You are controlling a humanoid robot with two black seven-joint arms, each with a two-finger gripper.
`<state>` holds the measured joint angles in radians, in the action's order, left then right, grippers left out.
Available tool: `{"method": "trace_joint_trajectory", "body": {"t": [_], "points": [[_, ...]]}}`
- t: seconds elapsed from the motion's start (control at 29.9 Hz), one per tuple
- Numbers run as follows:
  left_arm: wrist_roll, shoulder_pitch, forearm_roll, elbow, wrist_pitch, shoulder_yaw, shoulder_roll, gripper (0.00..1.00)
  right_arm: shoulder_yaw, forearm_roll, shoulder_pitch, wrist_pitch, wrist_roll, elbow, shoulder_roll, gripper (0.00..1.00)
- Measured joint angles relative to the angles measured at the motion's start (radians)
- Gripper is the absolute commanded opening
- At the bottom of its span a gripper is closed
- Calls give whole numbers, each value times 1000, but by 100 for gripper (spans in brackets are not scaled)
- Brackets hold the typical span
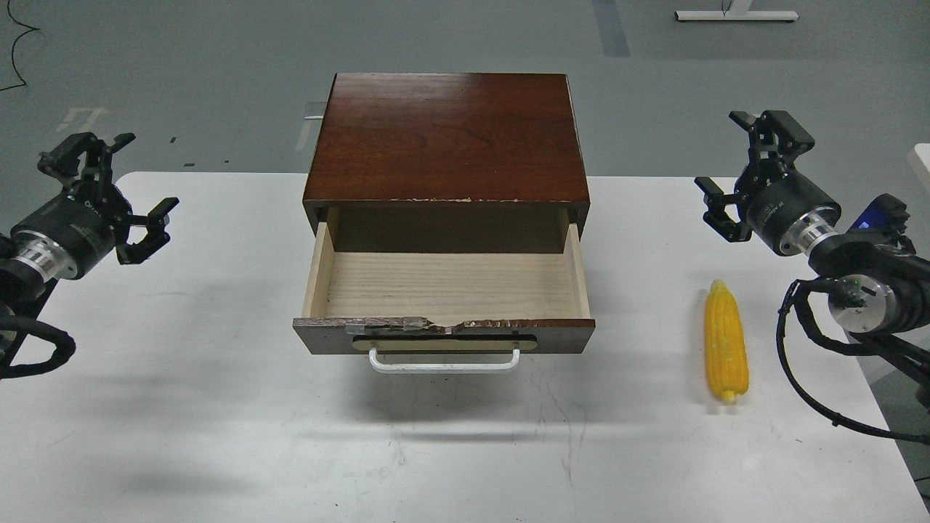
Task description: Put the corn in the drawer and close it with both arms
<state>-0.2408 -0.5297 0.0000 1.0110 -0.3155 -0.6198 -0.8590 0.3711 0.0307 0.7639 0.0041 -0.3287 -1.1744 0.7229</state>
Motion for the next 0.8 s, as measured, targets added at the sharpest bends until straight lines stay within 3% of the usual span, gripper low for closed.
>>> {"method": "trace_joint_trajectory", "body": {"t": [0.63,0.8], "points": [[1,7,0,0,7,0,12,99,-1,-80,16,-79,-1,-1,18,100],[0,8,0,0,9,0,9,99,43,-64,18,-184,-1,-13,88,100]]}}
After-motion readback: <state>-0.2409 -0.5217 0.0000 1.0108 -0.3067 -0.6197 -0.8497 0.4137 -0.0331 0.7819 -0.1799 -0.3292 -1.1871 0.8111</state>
